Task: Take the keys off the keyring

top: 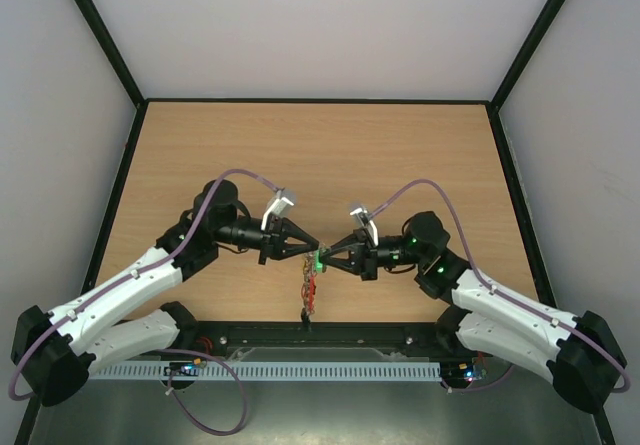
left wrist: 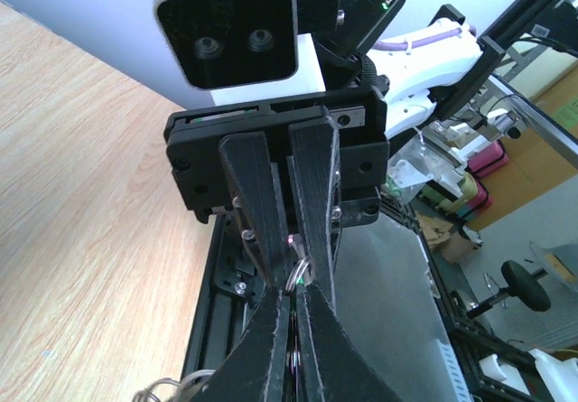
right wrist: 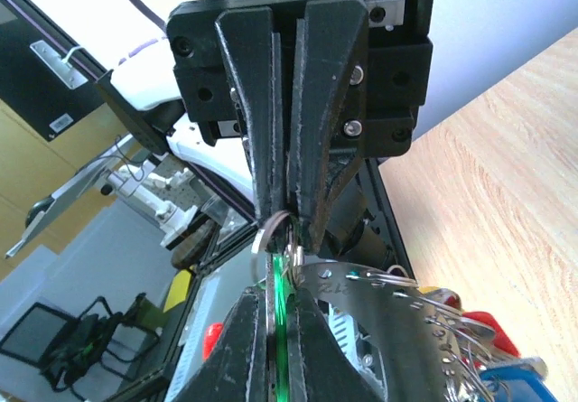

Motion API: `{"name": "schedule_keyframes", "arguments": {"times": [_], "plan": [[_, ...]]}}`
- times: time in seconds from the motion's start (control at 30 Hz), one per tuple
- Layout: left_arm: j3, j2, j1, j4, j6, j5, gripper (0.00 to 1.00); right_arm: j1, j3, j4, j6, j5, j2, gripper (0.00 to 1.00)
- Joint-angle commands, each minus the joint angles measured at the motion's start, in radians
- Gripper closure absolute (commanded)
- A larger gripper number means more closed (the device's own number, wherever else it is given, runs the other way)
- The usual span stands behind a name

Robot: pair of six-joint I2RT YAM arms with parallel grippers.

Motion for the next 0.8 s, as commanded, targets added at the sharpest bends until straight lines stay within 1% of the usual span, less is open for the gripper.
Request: {"name": "schedule_keyframes", "arguments": {"times": [0.0,0.17,0.33,0.47,0.6,0.77], "plan": [[0.002,-0.021,-0.005,0.014,-0.002,0.005,0.95,0.004,-0.006,0.067,0.005,0.069,-0.072,0.98],[-0.019,-0.026,-0.006,0.024,-0.011,0.012,0.92,0.004,-0.009,0.094,0.036,0.089,-0.113,0.98],[-0.023,-0.021,-0.015,0.023,-0.01,0.016,0.87,0.004,-0.015,0.124,0.058,0.092,-0.119,0.98],[-0.024,-0.016,-0.02,0.024,-0.004,0.005,0.86,0.003,-0.012,0.13,0.065,0.094,-0.12,0.98],[-0.022,-0.013,-0.02,0.034,-0.004,-0.02,0.81,0.004,-0.011,0.13,0.068,0.087,-0.115,0.98],[-0.02,-0.024,-0.02,0.088,-0.035,-0.05,0.7,0.004,-0.016,0.13,0.069,0.087,-0.114,0.98]]}}
